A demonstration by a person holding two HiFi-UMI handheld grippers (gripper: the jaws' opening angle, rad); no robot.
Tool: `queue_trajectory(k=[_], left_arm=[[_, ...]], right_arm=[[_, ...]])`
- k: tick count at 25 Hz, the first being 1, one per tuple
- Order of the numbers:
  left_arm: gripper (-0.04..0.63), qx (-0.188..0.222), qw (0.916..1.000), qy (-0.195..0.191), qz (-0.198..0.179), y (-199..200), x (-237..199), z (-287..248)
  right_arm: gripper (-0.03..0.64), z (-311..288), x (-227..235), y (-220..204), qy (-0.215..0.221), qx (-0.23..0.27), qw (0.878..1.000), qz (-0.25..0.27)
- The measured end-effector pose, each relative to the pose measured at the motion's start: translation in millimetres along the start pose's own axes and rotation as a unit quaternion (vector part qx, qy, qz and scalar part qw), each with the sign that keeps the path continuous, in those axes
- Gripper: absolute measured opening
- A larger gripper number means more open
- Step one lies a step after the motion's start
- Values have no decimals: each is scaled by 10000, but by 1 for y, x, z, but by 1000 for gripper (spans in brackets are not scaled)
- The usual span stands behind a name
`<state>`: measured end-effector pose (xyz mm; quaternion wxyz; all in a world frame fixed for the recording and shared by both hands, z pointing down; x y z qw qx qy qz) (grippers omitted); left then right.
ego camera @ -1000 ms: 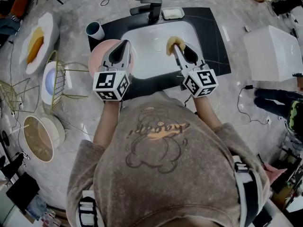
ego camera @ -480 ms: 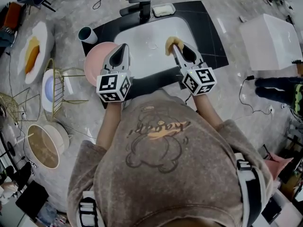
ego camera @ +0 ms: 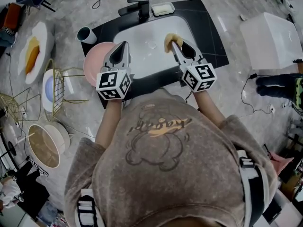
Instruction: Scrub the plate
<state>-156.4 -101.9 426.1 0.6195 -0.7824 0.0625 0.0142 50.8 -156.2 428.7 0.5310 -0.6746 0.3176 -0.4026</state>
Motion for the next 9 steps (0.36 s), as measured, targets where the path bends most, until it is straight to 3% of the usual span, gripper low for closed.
queue_trajectory(k=[9], left_arm=[[18,-91,9999,26,65,-2,0,-8]], right_arm=[[84,-9,5,2,85,-84,9999,17]])
Point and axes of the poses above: the fingertips, and each gripper's own axes: z backward along the fingers, x to its right, y out of its top, the point moved 4 cm from there along z, backward along the fingers, and after that the axes turned 15 degrees about y, right-handed, at the moved point
